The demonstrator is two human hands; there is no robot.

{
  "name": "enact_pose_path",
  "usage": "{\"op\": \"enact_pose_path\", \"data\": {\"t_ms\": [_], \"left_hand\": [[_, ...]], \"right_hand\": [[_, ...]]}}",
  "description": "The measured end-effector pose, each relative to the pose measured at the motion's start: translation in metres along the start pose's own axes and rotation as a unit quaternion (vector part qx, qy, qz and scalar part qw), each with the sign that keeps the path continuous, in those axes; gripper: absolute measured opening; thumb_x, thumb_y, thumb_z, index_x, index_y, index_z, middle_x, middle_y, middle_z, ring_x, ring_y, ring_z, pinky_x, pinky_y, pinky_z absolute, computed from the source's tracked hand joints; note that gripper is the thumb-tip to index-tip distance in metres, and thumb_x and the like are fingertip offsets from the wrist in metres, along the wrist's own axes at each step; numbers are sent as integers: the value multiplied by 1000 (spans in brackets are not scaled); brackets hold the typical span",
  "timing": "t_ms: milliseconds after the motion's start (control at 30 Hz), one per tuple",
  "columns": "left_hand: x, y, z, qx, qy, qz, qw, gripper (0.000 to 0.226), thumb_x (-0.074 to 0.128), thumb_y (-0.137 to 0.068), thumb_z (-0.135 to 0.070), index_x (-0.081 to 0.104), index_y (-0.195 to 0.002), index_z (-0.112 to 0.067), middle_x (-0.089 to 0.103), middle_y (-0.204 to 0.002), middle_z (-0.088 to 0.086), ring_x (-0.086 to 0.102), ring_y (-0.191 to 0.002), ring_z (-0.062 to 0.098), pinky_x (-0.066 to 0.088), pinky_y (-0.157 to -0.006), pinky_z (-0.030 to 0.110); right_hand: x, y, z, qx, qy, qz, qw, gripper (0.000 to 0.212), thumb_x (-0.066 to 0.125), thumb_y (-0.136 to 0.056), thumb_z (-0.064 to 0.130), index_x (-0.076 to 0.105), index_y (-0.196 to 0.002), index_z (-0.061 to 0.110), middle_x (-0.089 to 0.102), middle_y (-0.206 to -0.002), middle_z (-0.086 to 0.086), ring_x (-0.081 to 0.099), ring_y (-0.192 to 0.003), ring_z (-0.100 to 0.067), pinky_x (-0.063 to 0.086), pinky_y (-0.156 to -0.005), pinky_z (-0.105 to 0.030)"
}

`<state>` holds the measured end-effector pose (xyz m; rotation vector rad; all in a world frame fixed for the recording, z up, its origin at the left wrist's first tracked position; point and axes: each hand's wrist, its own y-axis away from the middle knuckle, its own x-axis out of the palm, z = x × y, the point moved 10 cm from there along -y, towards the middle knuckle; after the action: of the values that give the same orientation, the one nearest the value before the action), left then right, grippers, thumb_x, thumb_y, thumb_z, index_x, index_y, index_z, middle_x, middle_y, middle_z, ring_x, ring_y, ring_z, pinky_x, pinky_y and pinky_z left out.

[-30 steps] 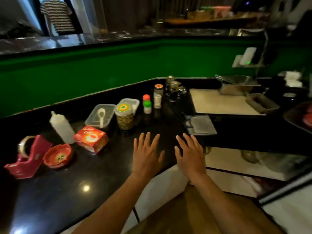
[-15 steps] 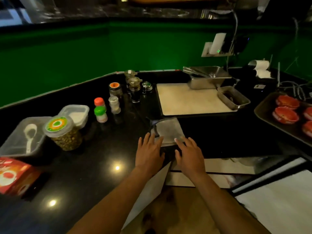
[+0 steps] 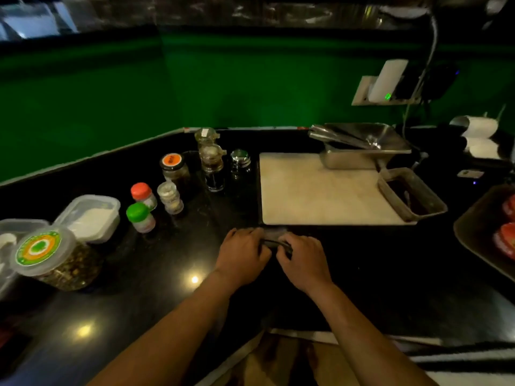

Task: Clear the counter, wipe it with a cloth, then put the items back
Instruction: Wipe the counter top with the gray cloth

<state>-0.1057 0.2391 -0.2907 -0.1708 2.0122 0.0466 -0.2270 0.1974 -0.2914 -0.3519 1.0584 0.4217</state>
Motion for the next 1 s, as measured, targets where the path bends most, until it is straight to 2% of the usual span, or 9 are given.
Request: {"op": "enact_pose_path", "data": {"t_ms": [67,200,333,467,533,633,833,933,1000], "left_hand": [[-23,-31,-3,-53,101,-6,993,22,45,-85,-40,56,-84,-21,64,-76,3,62,-73,27,47,-68,38],[-86,-94,-24,-117,258,-42,958,21,54,-92,-29,60,-76,-16,61,-66,-1,58,-64,19,45,-62,35],[-155,-142,-63,-159,416,-120,887,23,51,-96,-21,59,-74,-18,57,-70,4,50,-64,16,38,-57,27],[-184,-170,-96,-226,547,-93,801,22,57,-95,-29,69,-85,-14,67,-72,12,61,-59,23,46,-53,24],[-190,-189,-117,-206,584,-39,784,21,63,-94,-30,73,-97,-11,74,-85,12,69,-68,23,55,-64,29],[-211,-221,-134,-162,552,-12,818,14,68,-93,-20,68,-105,-12,76,-95,11,73,-80,21,60,-72,33],[-256,-286,-163,-129,488,-35,863,23,64,-93,-7,67,-115,-2,73,-108,18,71,-99,30,58,-90,40],[-278,-322,-174,-119,505,-82,851,17,65,-93,-11,70,-109,-7,73,-106,16,70,-100,31,57,-92,43],[-288,-345,-170,-129,518,-111,838,12,65,-93,-21,70,-100,-12,73,-104,13,69,-101,34,55,-95,48]], "right_hand": [[-27,-33,-6,15,-104,5,994,4,57,-90,30,61,-89,29,67,-80,7,63,-76,-15,52,-69,-32],[-105,-105,-11,2,-290,-6,957,5,71,-87,25,67,-85,26,70,-82,8,65,-77,-6,52,-66,-23],[-160,-151,-24,61,-540,59,838,26,73,-86,27,68,-110,20,75,-102,-1,71,-94,-19,57,-75,-35],[-197,-181,-18,63,-614,117,778,28,64,-92,22,67,-118,13,73,-113,-9,69,-105,-27,53,-93,-45],[-222,-200,-21,66,-605,92,788,23,63,-94,21,68,-114,13,74,-108,-9,71,-100,-26,56,-90,-43],[-265,-231,-29,53,-540,57,838,20,62,-95,29,70,-110,20,75,-103,-5,72,-97,-25,56,-90,-44],[-349,-293,-36,15,-415,22,909,17,58,-97,37,67,-106,25,72,-99,-5,69,-87,-20,56,-78,-31],[-388,-334,-27,-18,-355,26,934,16,57,-97,38,68,-98,25,73,-90,0,71,-75,-13,55,-63,-23],[-399,-368,-24,-29,-304,27,952,19,60,-95,41,69,-103,26,73,-92,1,71,-81,-14,54,-63,-24]]}}
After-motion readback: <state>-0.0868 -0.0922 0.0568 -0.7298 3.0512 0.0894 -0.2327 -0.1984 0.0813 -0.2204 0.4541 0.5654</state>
